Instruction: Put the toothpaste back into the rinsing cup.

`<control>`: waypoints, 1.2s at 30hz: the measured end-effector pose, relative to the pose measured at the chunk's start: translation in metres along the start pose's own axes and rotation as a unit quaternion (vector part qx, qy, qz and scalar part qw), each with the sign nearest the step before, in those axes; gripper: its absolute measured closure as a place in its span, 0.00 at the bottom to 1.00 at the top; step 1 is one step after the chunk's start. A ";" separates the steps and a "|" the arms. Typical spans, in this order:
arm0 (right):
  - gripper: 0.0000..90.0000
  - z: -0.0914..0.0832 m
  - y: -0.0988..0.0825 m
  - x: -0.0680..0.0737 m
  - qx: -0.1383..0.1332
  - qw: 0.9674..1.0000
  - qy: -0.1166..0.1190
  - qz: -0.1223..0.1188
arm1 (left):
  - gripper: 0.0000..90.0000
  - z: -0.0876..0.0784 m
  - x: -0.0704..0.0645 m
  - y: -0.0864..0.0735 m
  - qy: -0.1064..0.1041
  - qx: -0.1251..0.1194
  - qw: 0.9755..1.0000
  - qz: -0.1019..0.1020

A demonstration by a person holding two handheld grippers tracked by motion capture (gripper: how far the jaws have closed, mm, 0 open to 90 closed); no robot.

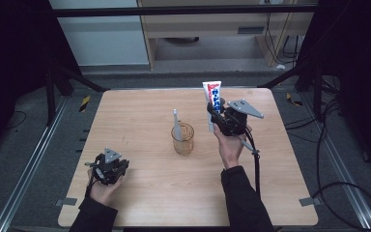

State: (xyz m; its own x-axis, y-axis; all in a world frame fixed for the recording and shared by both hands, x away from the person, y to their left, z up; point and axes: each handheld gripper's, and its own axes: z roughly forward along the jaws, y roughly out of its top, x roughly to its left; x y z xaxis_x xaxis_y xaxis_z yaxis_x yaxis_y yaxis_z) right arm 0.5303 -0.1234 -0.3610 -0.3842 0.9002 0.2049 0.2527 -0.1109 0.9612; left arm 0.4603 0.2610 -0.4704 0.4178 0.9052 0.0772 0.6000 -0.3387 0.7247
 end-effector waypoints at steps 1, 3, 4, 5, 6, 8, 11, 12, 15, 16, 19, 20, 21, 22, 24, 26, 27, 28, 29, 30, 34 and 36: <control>0.76 0.002 0.000 0.000 -0.001 1.000 0.000 0.001 | 0.93 0.000 0.000 0.000 0.001 0.000 1.000 0.000; 0.76 0.005 0.000 0.001 -0.004 1.000 0.001 0.002 | 0.95 -0.001 0.000 0.000 0.001 -0.001 1.000 -0.001; 0.76 0.006 0.000 0.001 -0.006 1.000 0.003 0.003 | 0.95 -0.001 0.000 0.000 0.002 -0.001 1.000 0.000; 0.76 0.008 0.000 0.002 -0.007 1.000 0.004 0.004 | 0.95 -0.001 0.000 0.000 0.003 0.000 1.000 0.000; 0.76 0.009 -0.001 0.003 -0.009 1.000 0.006 0.005 | 0.95 -0.001 0.000 0.000 0.002 0.000 1.000 0.000; 0.76 0.013 -0.001 0.004 -0.011 1.000 0.010 0.006 | 0.94 0.000 0.000 0.000 0.004 0.000 1.000 0.001; 0.76 0.018 -0.003 0.006 -0.012 1.000 0.012 0.004 | 0.89 0.001 0.000 0.000 0.007 0.001 1.000 -0.001; 0.76 0.020 -0.004 0.007 -0.011 1.000 0.014 0.006 | 0.88 0.001 0.001 -0.001 0.007 0.001 1.000 -0.002; 0.76 0.025 -0.006 0.008 -0.013 1.000 0.016 0.008 | 0.85 0.001 0.002 -0.001 0.010 -0.001 1.000 -0.004; 0.76 0.027 -0.007 0.009 -0.013 1.000 0.017 0.008 | 0.84 0.001 0.002 -0.001 0.011 -0.001 1.000 -0.004; 0.76 0.031 -0.009 0.011 -0.015 1.000 0.019 0.010 | 0.83 0.001 0.002 -0.001 0.012 -0.002 1.000 -0.005; 0.76 0.033 -0.009 0.011 -0.014 1.000 0.020 0.011 | 0.82 0.001 0.002 -0.001 0.012 -0.002 1.000 -0.005; 0.76 0.035 -0.010 0.012 -0.016 1.000 0.022 0.012 | 0.82 0.001 0.002 -0.001 0.012 -0.002 1.000 -0.005; 0.76 0.036 -0.010 0.012 -0.016 1.000 0.023 0.012 | 0.81 0.001 0.002 -0.001 0.012 -0.002 1.000 -0.005; 0.76 0.039 -0.011 0.014 -0.016 0.999 0.027 0.014 | 0.81 0.001 0.002 -0.001 0.012 -0.002 1.000 -0.006; 0.76 0.042 -0.012 0.016 -0.017 0.999 0.030 0.010 | 0.81 0.001 0.002 -0.001 0.012 -0.002 1.000 -0.006; 0.76 0.043 -0.013 0.017 -0.018 0.999 0.030 0.010 | 0.81 0.001 0.002 -0.001 0.013 -0.003 1.000 -0.006; 0.76 0.045 -0.013 0.017 -0.020 0.999 0.031 0.010 | 0.81 0.001 0.002 -0.001 0.013 -0.003 1.000 -0.006; 0.76 0.047 -0.014 0.018 -0.019 0.999 0.032 0.011 | 0.81 0.001 0.002 -0.001 0.013 -0.002 1.000 -0.006; 0.76 0.049 -0.015 0.019 -0.019 0.999 0.033 0.012 | 0.81 0.001 0.002 -0.001 0.013 -0.002 1.000 -0.006; 0.76 0.055 -0.018 0.021 -0.017 0.999 0.036 0.015 | 0.81 0.001 0.002 -0.001 0.013 -0.002 1.000 -0.006; 0.76 0.058 -0.020 0.022 -0.016 0.999 0.037 0.015 | 0.81 0.001 0.002 -0.001 0.013 -0.002 1.000 -0.006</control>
State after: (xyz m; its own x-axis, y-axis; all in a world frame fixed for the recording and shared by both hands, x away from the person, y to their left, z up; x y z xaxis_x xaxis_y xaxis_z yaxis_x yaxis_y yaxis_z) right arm 0.5679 -0.0767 -0.3863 -0.4427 0.8625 0.2451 0.2365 -0.1513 0.9598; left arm 0.4613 0.2634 -0.4720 0.3921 0.9159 0.0859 0.6028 -0.3264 0.7281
